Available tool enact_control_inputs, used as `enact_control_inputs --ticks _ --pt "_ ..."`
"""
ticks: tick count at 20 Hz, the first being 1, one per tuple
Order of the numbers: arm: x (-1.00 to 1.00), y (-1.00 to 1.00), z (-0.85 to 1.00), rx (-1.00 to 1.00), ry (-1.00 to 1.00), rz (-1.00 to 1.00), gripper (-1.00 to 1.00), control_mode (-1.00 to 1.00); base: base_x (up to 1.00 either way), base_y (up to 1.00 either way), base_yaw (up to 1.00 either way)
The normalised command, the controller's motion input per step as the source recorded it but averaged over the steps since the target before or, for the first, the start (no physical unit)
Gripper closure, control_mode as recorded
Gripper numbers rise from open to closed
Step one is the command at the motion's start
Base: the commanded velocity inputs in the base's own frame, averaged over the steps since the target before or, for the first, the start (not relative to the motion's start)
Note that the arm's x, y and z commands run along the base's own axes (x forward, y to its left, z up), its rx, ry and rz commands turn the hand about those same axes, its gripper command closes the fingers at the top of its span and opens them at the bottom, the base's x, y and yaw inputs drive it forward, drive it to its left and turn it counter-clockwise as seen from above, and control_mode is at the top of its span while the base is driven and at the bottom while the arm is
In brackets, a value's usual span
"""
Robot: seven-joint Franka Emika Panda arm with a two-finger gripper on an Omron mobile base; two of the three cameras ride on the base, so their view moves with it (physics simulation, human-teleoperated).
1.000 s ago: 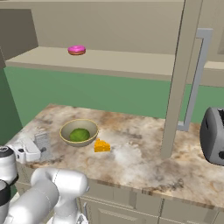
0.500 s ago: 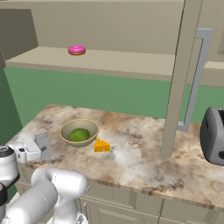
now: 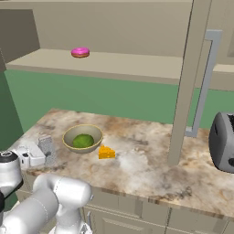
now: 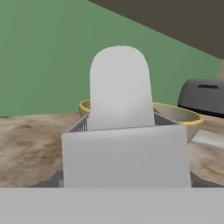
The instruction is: Pick the cheese from the fridge and the cheese grater from the cabinet and place them next to the salad bowl.
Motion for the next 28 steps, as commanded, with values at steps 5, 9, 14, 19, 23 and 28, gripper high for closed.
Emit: enact_control_inputs --ticks 5,9,14,19,23,28 --pt "0.19 -0.15 -0.13 0.00 0.00 0.00 -1.00 -1.00 0.00 0.00 0.00" --pt "0.14 -0.32 -0.18 0.04 0.00 0.00 -1.00 -1.00 0.00 0.00 0.00" --pt "-0.03 -0.07 -0.13 0.03 -0.01 0.00 -1.00 -1.00 0.00 0.00 0.00" --pt "-0.06 0.00 0.13 0.00 -0.06 0.00 -1.00 -1.00 0.00 0.00 0.00" --pt "-0.14 0.00 0.59 0.00 -0.14 0.00 -1.00 -1.00 0.00 0.00 0.00" --pt "-0.11 0.00 0.79 0.01 -0.10 0.00 -1.00 -1.00 0.00 0.00 0.00"
